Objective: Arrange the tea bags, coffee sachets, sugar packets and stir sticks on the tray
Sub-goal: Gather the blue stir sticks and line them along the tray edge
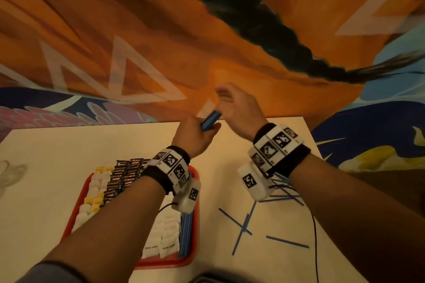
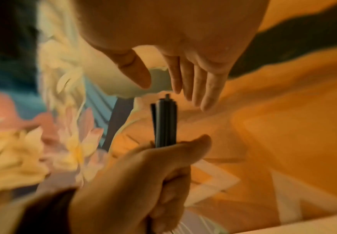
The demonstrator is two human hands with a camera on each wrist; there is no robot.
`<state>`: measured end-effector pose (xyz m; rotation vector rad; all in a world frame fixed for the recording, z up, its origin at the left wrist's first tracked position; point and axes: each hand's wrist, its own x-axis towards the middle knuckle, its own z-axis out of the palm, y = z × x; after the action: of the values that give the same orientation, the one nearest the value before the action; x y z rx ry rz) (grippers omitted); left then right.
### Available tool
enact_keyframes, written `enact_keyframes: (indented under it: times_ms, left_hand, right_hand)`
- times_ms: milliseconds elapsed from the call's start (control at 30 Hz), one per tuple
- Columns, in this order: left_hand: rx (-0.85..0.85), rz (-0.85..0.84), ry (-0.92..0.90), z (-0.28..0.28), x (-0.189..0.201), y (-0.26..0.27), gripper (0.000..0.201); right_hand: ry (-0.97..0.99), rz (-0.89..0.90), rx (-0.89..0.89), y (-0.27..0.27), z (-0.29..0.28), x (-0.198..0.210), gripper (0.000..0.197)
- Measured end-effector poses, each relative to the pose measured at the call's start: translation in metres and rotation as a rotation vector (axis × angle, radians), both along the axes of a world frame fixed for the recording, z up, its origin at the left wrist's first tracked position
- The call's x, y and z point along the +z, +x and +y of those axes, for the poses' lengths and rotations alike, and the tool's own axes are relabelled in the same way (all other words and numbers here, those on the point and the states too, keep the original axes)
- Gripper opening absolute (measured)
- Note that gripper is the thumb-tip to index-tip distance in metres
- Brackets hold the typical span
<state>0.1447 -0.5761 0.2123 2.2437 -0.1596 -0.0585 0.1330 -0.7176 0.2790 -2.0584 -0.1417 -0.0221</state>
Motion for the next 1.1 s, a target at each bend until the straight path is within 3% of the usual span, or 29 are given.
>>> enact_keyframes:
  times_ms: [100, 200, 267, 333, 367, 467, 633, 700, 800, 867, 933, 1000, 1100]
  left_hand:
    - [-0.152, -0.036, 0.43, 0.003, 0.008, 0.003, 0.017]
    - [-0.186, -0.022, 0.702, 0.01, 0.013, 0.003, 0.031]
    - [-0.213, -0.014, 0.843, 0.011, 0.014, 0.001, 0.03]
    - [-0.264, -0.01, 0.913, 0.008, 0.016, -0.001, 0.015]
    - [-0.287, -0.019, 0.895, 0.007, 0.016, -0.002, 0.013]
    - [-0.311, -0.095, 0.788, 0.007, 0.015, -0.004, 0.041]
    - [-0.312, -0.161, 0.726, 0.019, 0.009, -0.006, 0.047]
    - [-0.286, -0.045, 0.504, 0.034, 0.004, -0.004, 0.045]
    - [-0.098, 0.08, -0.155, 0.051, -0.003, -0.008, 0.023]
    - [0.006, 0.179, -0.479, 0.05, -0.004, -0.014, 0.007]
    - [0.047, 0.259, -0.575, 0.042, -0.009, -0.019, 0.016]
    - [0.103, 0.229, -0.587, 0.039, -0.015, -0.02, 0.018]
    - [0.159, 0.177, -0.614, 0.048, -0.025, -0.02, 0.02]
  right_hand:
    - [-0.408, 0.095, 0.226, -0.01, 0.011, -0.007, 0.032]
    - [-0.813, 0.155, 0.327, -0.014, 0.012, -0.015, 0.023]
    - [-0.973, 0.154, 0.352, -0.016, 0.015, -0.016, 0.019]
    - [-1.046, 0.151, 0.365, -0.017, 0.022, -0.018, 0.017]
    - [-1.077, 0.145, 0.371, -0.016, 0.025, -0.02, 0.016]
    - [-1.104, 0.13, 0.317, -0.012, 0.029, -0.029, 0.015]
    - [-1.076, 0.165, 0.218, -0.011, 0.027, -0.043, 0.023]
    - [-1.051, 0.184, 0.194, -0.009, 0.022, -0.047, 0.026]
    - [-0.971, 0.215, 0.132, -0.006, 0.014, -0.051, 0.03]
    - [-0.931, 0.21, 0.113, -0.005, 0.017, -0.053, 0.029]
    - [-0.924, 0.183, 0.111, -0.006, 0.025, -0.054, 0.025]
    - [-0.871, 0.164, 0.111, -0.006, 0.031, -0.057, 0.023]
    - [-0.579, 0.171, 0.205, -0.003, 0.028, -0.069, 0.038]
